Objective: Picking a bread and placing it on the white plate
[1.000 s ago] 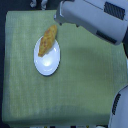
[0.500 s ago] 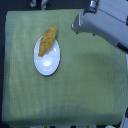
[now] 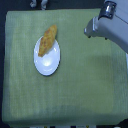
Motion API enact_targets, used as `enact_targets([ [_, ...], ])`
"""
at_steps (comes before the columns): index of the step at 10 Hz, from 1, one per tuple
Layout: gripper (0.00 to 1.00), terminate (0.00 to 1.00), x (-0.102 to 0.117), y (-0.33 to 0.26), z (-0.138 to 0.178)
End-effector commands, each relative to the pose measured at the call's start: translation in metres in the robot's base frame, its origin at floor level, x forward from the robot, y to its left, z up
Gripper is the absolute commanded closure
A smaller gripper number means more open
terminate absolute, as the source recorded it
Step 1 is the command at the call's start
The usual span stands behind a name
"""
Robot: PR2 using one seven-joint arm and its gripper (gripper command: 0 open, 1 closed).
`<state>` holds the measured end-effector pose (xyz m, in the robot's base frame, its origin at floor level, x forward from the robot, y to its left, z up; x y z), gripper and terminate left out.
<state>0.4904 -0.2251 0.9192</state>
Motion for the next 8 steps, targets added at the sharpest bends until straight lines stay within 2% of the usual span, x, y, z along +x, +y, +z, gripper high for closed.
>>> enact_targets([
  [1, 0.00, 0.00, 0.011, -0.070, -0.001],
  [8, 0.00, 0.00, 0.034, -0.088, -0.007],
])
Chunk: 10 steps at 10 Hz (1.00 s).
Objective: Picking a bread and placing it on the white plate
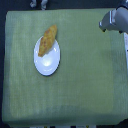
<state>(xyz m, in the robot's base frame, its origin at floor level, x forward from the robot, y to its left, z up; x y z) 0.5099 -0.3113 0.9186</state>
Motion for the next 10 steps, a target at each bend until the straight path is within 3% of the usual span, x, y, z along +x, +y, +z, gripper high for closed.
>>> enact_targets([
  [1, 0.00, 0.00, 0.013, 0.004, -0.007],
  [3, 0.00, 0.00, -0.005, 0.042, -0.009],
  [5, 0.00, 0.00, -0.007, 0.063, -0.013],
  [10, 0.00, 0.00, -0.002, 0.021, -0.013],
])
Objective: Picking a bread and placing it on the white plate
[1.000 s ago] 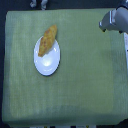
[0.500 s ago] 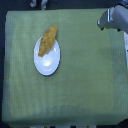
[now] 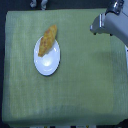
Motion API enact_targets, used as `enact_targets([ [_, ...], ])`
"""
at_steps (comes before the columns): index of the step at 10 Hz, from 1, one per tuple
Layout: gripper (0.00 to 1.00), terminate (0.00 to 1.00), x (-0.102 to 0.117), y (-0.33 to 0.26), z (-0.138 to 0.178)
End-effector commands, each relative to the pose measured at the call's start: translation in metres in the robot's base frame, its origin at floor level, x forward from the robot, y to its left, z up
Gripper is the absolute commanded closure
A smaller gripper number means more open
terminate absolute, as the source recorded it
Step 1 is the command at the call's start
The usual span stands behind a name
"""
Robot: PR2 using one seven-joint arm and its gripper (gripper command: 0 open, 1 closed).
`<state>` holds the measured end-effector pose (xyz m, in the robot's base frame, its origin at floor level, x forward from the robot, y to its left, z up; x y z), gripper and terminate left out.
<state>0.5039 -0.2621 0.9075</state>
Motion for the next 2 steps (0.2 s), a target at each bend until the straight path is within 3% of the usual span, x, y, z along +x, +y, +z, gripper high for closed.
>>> enact_targets([
  [1, 0.00, 0.00, 0.0045, -0.0354, -0.0001],
  [2, 0.00, 1.00, 0.0068, -0.0403, 0.0010],
])
